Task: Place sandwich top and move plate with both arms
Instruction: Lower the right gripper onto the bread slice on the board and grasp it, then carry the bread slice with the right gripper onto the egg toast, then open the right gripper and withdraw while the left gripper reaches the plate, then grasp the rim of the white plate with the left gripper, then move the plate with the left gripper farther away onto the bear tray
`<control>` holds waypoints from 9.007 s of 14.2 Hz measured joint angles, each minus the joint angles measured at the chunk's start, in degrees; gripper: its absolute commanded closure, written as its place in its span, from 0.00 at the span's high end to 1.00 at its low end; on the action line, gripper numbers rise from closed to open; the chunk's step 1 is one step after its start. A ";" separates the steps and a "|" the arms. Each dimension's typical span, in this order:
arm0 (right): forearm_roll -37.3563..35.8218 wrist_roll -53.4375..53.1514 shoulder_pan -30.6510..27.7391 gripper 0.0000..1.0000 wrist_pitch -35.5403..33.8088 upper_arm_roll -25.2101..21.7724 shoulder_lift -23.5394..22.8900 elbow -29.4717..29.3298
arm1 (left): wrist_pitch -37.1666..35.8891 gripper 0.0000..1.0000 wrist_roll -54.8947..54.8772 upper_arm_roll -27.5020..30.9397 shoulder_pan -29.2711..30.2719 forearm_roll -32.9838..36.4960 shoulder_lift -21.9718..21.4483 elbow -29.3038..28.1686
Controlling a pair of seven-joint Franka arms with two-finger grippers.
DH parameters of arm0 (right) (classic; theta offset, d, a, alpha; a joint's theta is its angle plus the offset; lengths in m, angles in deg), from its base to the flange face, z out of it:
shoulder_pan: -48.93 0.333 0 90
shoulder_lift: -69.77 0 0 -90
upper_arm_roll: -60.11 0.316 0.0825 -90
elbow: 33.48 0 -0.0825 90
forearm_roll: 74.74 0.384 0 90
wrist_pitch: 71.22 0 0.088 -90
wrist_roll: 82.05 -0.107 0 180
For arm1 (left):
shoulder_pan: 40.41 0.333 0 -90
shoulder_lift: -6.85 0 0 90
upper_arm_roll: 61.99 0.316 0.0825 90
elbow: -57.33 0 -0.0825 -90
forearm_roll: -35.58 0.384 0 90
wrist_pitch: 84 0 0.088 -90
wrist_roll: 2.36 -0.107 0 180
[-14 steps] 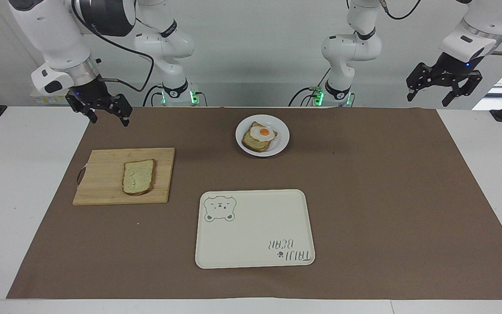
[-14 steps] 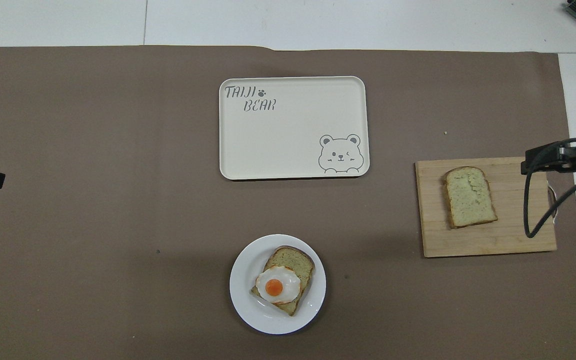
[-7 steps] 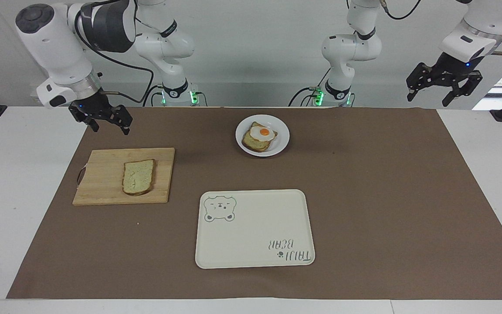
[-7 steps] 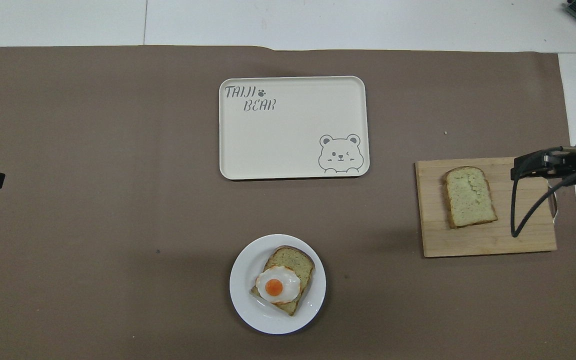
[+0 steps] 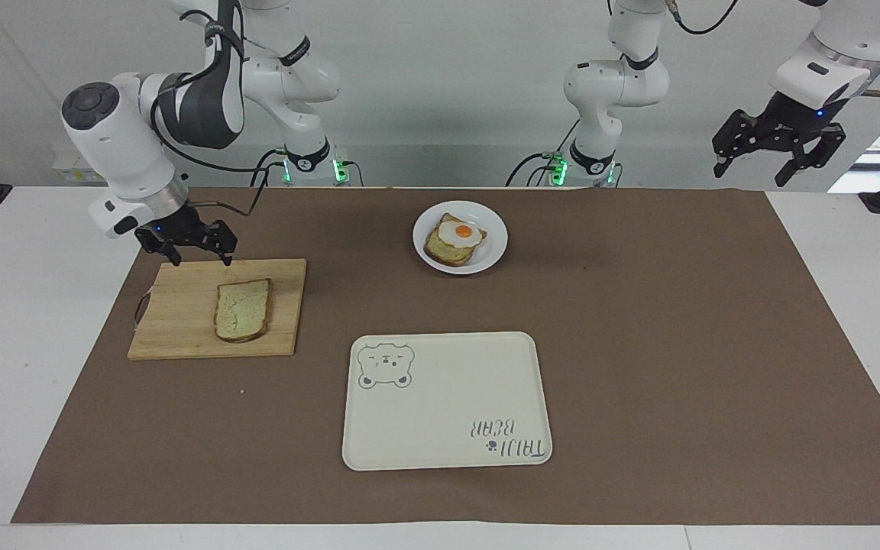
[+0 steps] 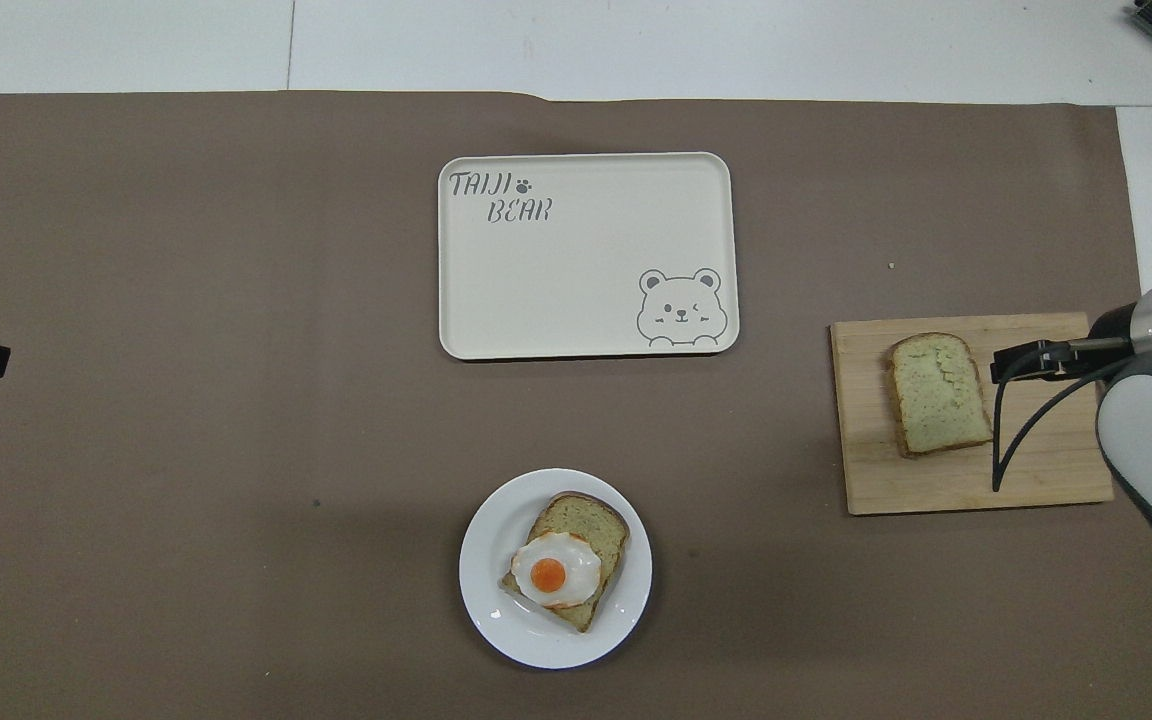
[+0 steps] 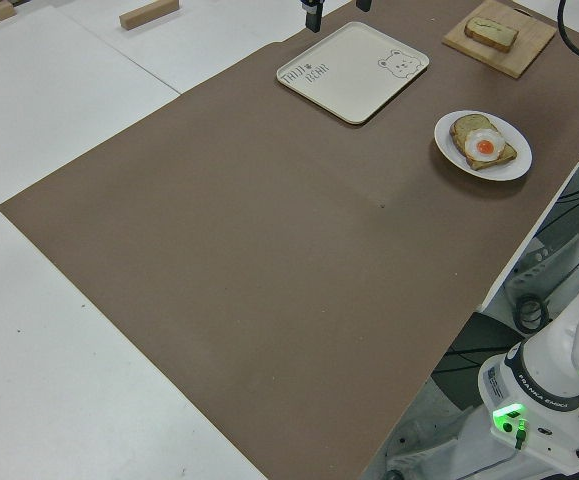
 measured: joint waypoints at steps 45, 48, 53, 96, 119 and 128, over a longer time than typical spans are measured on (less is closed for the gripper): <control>19.99 8.20 5.80 0.00 -2.91 1.31 -1.45 2.65 | 0.00 1.00 0.00 0.00 0.00 0.00 0.00 0.00; 22.50 3.52 12.11 0.00 -0.44 1.44 -0.59 4.59 | 0.00 1.00 0.00 0.00 0.00 0.00 0.00 0.00; 24.54 -8.77 24.46 0.00 6.12 1.70 1.93 8.65 | 0.00 1.00 0.00 0.00 0.00 0.00 0.00 0.00; 0.81 -1.94 4.41 1.00 -11.00 0.00 3.85 -11.78 | 37.27 1.00 -0.23 -0.84 -8.06 -29.28 -9.96 -45.12; 0.63 -6.65 -0.98 1.00 -28.21 4.68 3.40 -23.48 | 64.59 0.00 -9.00 -0.99 -34.39 -60.82 -4.30 -66.45; 0.63 -6.65 -0.98 1.00 -28.21 4.71 3.38 -23.48 | 66.18 0.00 -9.27 0.04 -32.93 -62.19 -6.00 -64.75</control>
